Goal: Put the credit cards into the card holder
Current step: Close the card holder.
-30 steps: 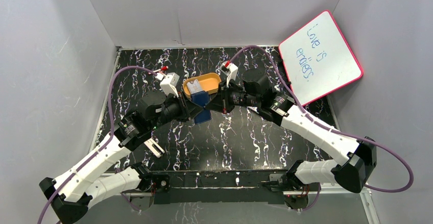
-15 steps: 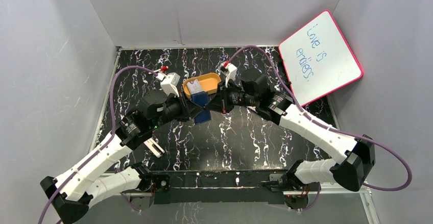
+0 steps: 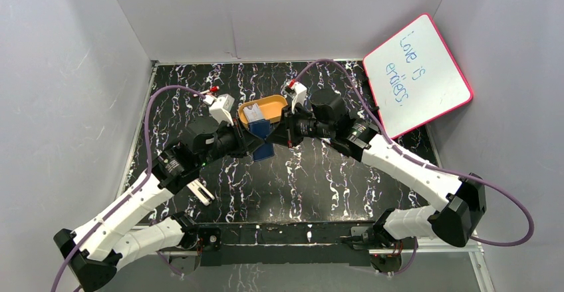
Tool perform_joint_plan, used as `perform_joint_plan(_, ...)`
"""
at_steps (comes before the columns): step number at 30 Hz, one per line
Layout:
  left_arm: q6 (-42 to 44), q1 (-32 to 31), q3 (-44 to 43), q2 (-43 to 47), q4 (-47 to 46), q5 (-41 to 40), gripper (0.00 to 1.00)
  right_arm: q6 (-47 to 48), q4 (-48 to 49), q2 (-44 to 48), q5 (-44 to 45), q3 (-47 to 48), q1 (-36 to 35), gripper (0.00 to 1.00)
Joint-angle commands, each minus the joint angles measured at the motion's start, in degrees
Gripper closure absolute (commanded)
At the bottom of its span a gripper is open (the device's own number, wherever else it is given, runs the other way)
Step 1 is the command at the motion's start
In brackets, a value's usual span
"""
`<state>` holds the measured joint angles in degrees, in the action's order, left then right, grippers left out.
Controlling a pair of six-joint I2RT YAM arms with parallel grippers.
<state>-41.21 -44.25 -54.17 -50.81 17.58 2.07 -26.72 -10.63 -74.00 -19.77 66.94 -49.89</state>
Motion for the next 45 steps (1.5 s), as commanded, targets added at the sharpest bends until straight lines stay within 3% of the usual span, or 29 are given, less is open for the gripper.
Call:
perform_joint_plan(1,-5.18,-2.94,-3.68,0.11,-16.92,17.40,1.00,-0.87,6.79,-3.15,-2.12,2.71,-3.61,1.00)
perform_joint_plan(16,-6.28,-3.03,-2.88,-0.59,-19.60,18.41,1.00,-1.49,7.82,-5.37,-1.77,3.55,-5.72,1.00)
perform_joint_plan(24,-4.07,-3.01,-1.60,2.43,-15.90,14.02,1.00,-0.44,5.89,-3.24,0.62,2.56,-5.74,1.00)
perform_joint_plan(45,-5.43,-2.97,0.43,1.76,-16.09,12.44,1.00,-1.70,6.97,-3.77,-0.90,3.95,-6.54,1.00)
